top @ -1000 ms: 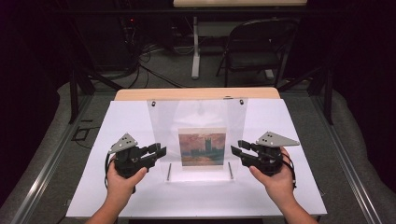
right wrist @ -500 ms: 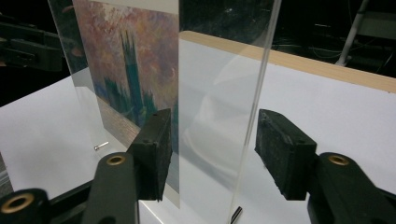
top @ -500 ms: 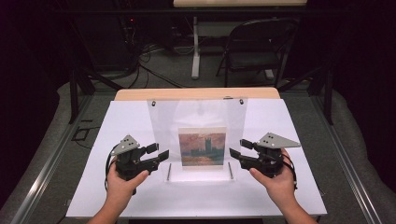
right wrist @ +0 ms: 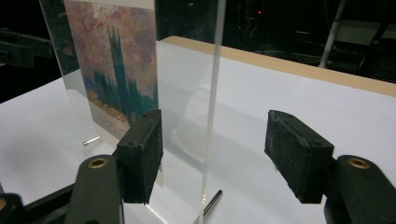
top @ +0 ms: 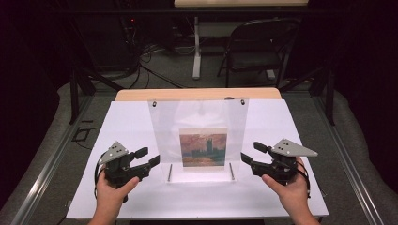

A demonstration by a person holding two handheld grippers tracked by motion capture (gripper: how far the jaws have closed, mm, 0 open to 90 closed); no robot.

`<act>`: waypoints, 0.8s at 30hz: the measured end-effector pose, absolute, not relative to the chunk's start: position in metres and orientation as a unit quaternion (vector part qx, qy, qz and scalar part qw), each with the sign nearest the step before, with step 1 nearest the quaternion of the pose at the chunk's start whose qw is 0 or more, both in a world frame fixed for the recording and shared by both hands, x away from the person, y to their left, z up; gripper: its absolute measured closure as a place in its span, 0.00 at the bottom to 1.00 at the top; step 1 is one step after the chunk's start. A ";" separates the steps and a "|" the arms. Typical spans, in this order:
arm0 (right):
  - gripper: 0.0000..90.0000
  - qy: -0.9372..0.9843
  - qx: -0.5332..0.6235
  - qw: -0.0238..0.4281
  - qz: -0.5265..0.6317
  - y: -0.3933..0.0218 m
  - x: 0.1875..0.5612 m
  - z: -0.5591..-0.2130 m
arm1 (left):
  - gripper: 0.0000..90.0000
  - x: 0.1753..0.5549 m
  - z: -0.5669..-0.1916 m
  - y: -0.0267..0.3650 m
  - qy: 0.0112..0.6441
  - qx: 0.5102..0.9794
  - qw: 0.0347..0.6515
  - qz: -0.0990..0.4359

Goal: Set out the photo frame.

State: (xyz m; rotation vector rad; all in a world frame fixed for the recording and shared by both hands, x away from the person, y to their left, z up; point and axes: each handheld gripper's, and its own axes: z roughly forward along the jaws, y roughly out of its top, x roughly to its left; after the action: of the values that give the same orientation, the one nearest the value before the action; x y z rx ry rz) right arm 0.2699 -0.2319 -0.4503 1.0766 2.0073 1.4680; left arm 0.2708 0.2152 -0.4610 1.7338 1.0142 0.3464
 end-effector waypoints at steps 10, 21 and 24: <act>0.40 0.707 0.424 0.235 0.515 -0.254 0.265 -0.469 | 0.43 0.267 -0.488 0.237 0.456 0.714 0.496 0.191; 0.40 0.713 0.444 0.251 0.482 -0.254 0.268 -0.508 | 0.43 0.273 -0.521 0.244 0.464 0.720 0.480 0.191; 0.40 0.722 0.442 0.253 0.469 -0.253 0.270 -0.516 | 0.43 0.273 -0.525 0.244 0.462 0.724 0.475 0.193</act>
State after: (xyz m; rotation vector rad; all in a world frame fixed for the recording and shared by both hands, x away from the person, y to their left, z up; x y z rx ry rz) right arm 0.2695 -0.2532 -0.5161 1.2006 1.9614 1.2745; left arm 0.2733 0.2438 -0.5254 1.7697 1.1302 0.4724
